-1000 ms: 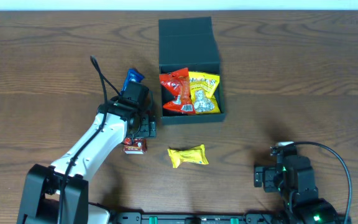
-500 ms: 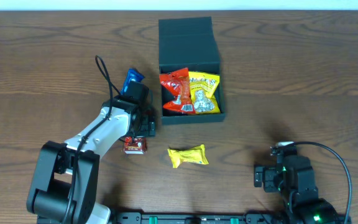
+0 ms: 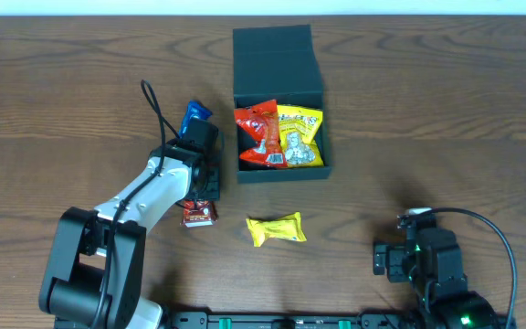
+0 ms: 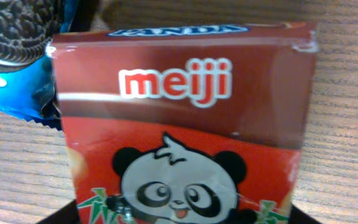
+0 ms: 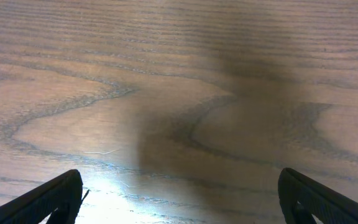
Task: Pack container
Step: 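Lift the Hello Panda box with the left gripper toward the black box, then lower the Hello Panda box into the black box with the left gripper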
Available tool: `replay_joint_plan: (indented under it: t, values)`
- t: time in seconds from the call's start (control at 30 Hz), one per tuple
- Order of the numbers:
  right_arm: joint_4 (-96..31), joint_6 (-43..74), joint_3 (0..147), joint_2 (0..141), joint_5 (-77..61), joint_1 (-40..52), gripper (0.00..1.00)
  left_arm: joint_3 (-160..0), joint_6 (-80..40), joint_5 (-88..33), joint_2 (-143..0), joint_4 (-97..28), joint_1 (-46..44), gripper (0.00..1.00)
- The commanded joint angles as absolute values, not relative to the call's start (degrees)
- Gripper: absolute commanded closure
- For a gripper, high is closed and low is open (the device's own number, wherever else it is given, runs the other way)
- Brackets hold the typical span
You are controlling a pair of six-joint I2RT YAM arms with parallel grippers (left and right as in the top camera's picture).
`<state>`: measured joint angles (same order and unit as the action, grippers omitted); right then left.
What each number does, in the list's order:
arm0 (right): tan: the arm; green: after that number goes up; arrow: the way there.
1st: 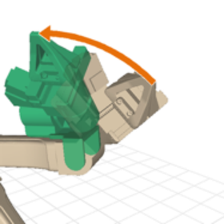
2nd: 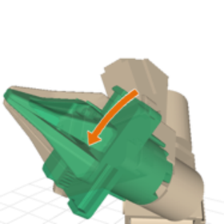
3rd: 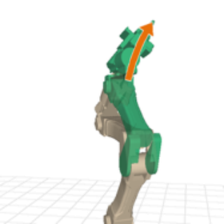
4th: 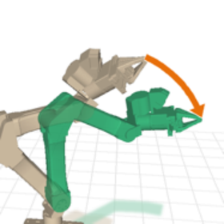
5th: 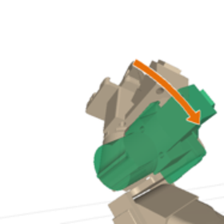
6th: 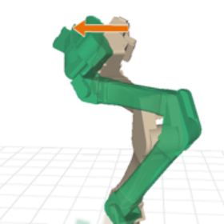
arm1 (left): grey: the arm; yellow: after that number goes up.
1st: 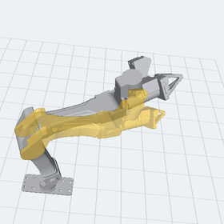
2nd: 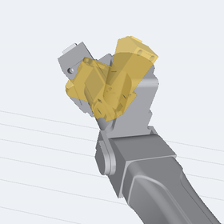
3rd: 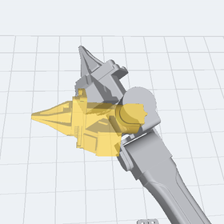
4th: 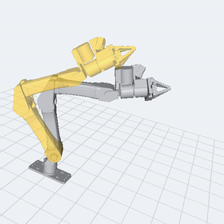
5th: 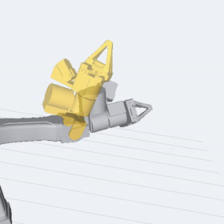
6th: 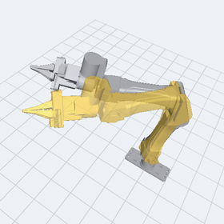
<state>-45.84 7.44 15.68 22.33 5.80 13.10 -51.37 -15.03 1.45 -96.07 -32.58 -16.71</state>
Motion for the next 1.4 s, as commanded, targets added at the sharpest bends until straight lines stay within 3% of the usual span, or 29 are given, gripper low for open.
replay_joint_plan:
  t: [0.0,0.43,0.83,1.1,1.37]
  values:
    - [-45.9,8.3,15.6,22.0,5.8,12.8,0.01,-51.1,-14.8,1.4,-96.3,-32.6,-16.4,0.47]
    - [-45.9,8.3,15.6,22.0,5.8,12.8,0.01,-51.2,-14.8,-1.3,-95.4,-33.3,-16.8,0.54]
    - [-45.9,8.3,15.6,22.0,5.8,12.8,0.01,-53.4,-14.8,-1.6,-85.2,-39.2,-17.0,0.55]
    - [-45.9,8.3,15.6,22.0,5.8,12.8,0.01,-69.9,-14.8,1.3,-83.8,-50.4,-22.0,0.56]
    - [-45.9,8.3,15.6,22.0,5.8,12.8,0.01,-85.7,-14.1,2.0,-90.5,-52.2,-26.9,0.57]
